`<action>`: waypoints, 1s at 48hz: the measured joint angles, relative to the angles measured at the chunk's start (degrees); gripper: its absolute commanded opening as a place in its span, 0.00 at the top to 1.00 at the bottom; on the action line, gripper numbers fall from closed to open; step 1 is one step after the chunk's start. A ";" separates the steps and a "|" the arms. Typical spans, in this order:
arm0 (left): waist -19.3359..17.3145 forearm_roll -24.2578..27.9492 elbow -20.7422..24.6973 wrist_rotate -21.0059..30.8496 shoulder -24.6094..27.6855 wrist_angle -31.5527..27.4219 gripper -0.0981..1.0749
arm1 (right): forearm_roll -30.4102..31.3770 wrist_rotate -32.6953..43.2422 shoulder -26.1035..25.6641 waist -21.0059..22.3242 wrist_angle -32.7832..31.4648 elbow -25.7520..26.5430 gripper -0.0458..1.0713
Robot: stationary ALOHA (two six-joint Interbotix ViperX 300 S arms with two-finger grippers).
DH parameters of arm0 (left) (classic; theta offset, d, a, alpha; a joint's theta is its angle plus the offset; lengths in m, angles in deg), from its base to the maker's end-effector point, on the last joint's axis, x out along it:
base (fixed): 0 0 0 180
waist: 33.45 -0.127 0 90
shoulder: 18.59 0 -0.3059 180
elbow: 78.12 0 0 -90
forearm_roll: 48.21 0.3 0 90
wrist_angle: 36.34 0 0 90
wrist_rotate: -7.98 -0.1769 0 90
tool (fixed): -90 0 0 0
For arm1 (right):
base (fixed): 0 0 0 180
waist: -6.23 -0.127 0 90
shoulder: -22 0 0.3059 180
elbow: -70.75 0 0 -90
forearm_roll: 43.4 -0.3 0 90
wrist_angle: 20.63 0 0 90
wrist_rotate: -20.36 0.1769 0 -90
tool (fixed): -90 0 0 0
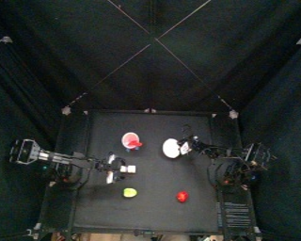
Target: Place pan right of cup
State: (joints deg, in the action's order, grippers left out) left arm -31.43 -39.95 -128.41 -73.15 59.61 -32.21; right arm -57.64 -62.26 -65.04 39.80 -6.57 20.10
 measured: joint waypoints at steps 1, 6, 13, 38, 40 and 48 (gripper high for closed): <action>0.00 0.00 0.00 0.00 0.00 0.00 0.08 | -0.09 0.00 0.00 0.00 0.00 0.00 0.38; 0.00 0.00 0.00 0.09 0.00 0.00 0.08 | -0.44 0.00 0.00 0.00 0.09 -0.18 0.32; 0.09 0.00 0.00 0.00 0.00 0.00 0.08 | -0.79 0.00 0.00 0.00 0.09 -0.18 0.26; 0.00 0.00 0.00 0.00 0.00 0.00 0.08 | -0.70 0.00 0.00 0.00 0.09 -0.18 0.26; 0.00 0.00 0.09 0.00 0.00 0.09 0.08 | -0.70 0.00 0.00 0.00 0.18 -0.18 0.26; 0.09 0.00 0.09 0.00 0.00 0.09 0.08 | -0.62 0.00 0.00 -0.09 0.18 -0.18 0.26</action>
State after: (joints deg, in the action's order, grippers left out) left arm -31.34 -39.95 -128.32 -73.15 59.61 -32.12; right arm -58.25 -62.26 -65.04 39.72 -6.39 19.93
